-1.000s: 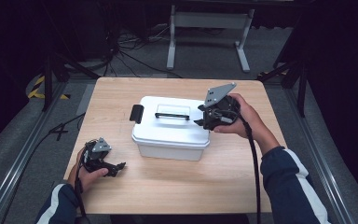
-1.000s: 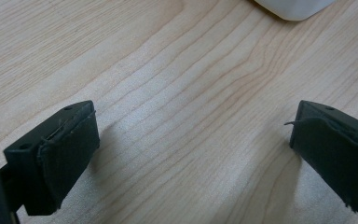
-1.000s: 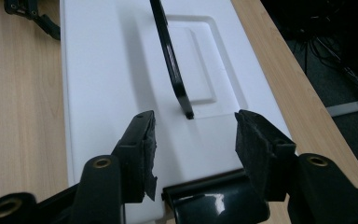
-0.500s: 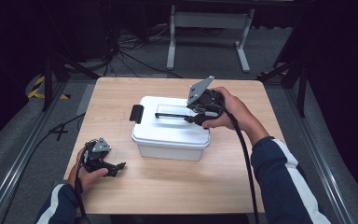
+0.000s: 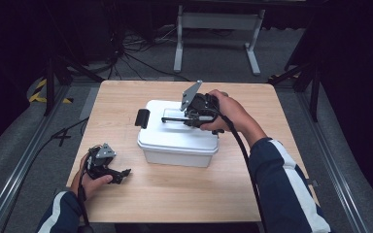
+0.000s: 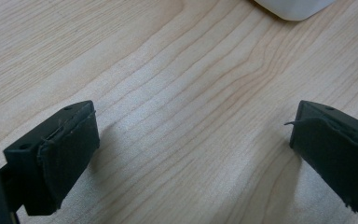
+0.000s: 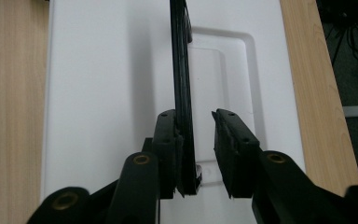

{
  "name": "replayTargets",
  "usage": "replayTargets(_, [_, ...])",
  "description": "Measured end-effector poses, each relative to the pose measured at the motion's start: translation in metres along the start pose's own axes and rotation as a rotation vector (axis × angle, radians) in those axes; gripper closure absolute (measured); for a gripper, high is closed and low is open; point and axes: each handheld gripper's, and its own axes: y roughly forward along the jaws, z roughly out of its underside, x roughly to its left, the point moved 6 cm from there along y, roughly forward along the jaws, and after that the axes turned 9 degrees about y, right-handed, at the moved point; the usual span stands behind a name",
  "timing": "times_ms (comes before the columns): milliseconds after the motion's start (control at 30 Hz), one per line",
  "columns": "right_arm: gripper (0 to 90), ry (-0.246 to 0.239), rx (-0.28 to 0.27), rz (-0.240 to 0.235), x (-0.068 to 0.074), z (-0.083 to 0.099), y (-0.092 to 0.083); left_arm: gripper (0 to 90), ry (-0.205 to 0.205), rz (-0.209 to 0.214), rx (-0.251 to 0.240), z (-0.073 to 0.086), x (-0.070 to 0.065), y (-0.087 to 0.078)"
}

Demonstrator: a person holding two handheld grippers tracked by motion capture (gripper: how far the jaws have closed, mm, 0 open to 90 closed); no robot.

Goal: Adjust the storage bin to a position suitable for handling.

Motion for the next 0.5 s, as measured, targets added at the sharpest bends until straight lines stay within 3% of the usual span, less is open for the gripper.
replayTargets(200, [83.4,0.004,0.019,0.003,0.0011,-0.0019,0.0046,1.8,-0.002,0.001,0.001,0.0001,-0.0003,-0.0001])
replayTargets(500, [84.6,-0.025,0.016,0.017,0.0016,-0.0027,0.0041,1.8,-0.002,0.001,0.001,0.0001,-0.0002,0.0000])
